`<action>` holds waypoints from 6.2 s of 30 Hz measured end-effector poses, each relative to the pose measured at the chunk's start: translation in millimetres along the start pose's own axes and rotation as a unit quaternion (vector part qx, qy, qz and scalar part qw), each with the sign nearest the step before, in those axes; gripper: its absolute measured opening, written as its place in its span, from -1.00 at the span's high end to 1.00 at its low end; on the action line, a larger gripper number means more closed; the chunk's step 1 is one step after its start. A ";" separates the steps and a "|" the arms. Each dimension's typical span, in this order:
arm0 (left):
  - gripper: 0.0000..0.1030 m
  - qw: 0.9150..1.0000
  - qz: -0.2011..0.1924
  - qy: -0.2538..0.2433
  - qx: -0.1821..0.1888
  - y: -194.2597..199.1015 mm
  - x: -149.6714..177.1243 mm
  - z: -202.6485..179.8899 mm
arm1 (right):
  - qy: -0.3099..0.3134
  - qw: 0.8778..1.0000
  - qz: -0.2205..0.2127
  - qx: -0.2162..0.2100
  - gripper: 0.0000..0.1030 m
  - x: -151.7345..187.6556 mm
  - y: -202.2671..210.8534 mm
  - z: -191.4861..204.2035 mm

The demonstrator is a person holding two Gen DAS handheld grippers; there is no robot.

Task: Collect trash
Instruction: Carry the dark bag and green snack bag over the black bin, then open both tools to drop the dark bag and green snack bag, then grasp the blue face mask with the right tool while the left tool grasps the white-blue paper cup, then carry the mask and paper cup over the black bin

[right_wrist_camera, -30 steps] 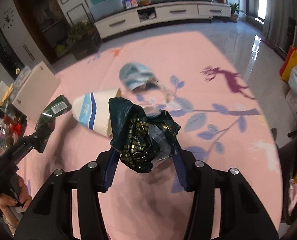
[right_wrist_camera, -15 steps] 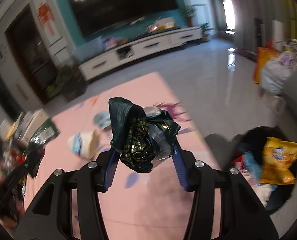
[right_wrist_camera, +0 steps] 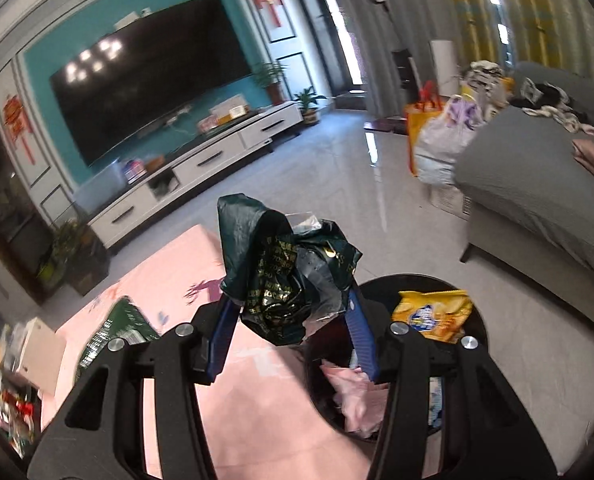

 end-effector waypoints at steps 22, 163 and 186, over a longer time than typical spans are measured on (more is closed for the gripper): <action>0.49 0.985 0.144 -0.028 0.094 -124.6 48.1 -96.5 | -0.120 0.992 0.040 0.022 -0.01 2.0 -16.0 -96.3; -0.75 0.973 0.071 0.156 -0.155 -87.5 13.9 306.4 | 0.266 0.931 0.235 -0.085 0.41 133.3 -237.5 319.2; -0.75 0.988 0.002 0.097 -0.118 53.0 23.8 141.6 | 0.072 0.986 0.123 -0.083 0.41 68.5 -30.7 55.7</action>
Point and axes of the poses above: each gripper's, at about its wrist camera, not at the fingertips, and y roughly against the way its jaws point, z to its left, x to its underside, the point moved 1 cm from there along -y, roughly the way its jaws point, and after that the axes turned 5 degrees about -y, right-handed, at the moved point
